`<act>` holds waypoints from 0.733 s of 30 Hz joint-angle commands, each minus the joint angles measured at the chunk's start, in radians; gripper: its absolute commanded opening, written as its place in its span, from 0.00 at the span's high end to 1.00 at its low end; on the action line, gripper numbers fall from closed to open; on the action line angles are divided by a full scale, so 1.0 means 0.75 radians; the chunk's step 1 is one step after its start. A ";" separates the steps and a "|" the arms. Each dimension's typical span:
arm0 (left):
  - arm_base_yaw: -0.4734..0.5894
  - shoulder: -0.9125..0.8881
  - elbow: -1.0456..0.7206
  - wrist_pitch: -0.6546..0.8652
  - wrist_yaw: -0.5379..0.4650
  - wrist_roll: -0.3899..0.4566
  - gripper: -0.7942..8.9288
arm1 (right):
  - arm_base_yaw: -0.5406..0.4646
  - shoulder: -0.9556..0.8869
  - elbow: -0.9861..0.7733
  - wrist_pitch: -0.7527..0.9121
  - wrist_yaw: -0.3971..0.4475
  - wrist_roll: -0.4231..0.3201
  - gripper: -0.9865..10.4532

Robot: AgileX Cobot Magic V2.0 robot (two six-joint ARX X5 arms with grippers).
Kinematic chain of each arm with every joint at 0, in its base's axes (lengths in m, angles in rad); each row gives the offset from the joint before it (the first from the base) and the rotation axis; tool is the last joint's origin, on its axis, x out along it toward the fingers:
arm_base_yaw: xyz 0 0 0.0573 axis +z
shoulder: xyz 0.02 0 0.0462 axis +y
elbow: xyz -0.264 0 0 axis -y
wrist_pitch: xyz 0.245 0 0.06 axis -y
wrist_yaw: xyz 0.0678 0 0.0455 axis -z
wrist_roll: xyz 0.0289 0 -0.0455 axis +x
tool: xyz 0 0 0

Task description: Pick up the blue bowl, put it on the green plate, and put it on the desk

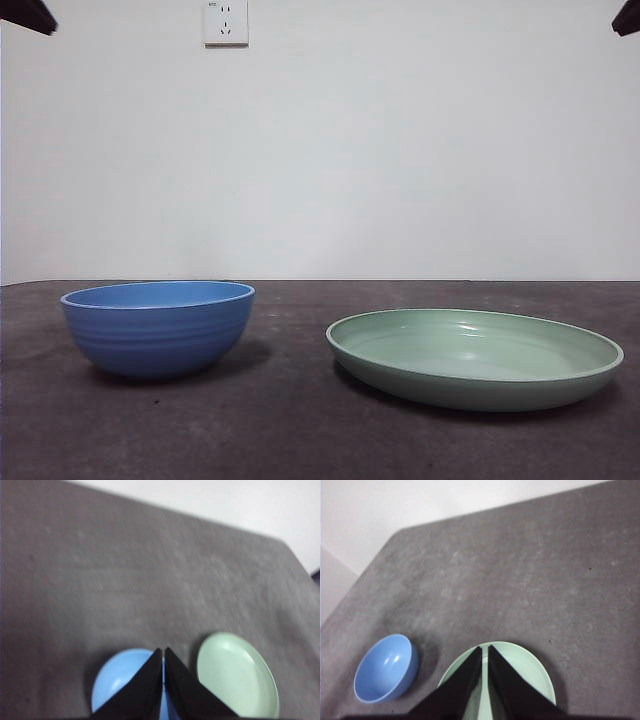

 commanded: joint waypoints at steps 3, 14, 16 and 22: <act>-0.027 0.117 0.149 -0.205 0.028 0.174 0.91 | 0.007 0.094 0.140 -0.110 -0.056 -0.122 0.90; -0.141 0.188 0.186 -0.346 0.028 0.300 0.91 | 0.104 0.155 0.176 -0.304 -0.280 -0.284 0.90; -0.164 0.188 0.186 -0.349 0.028 0.311 0.90 | 0.104 0.155 0.176 -0.310 -0.280 -0.285 0.90; -0.209 0.188 0.186 -0.344 0.028 0.327 0.64 | 0.104 0.154 0.176 -0.319 -0.204 -0.274 0.50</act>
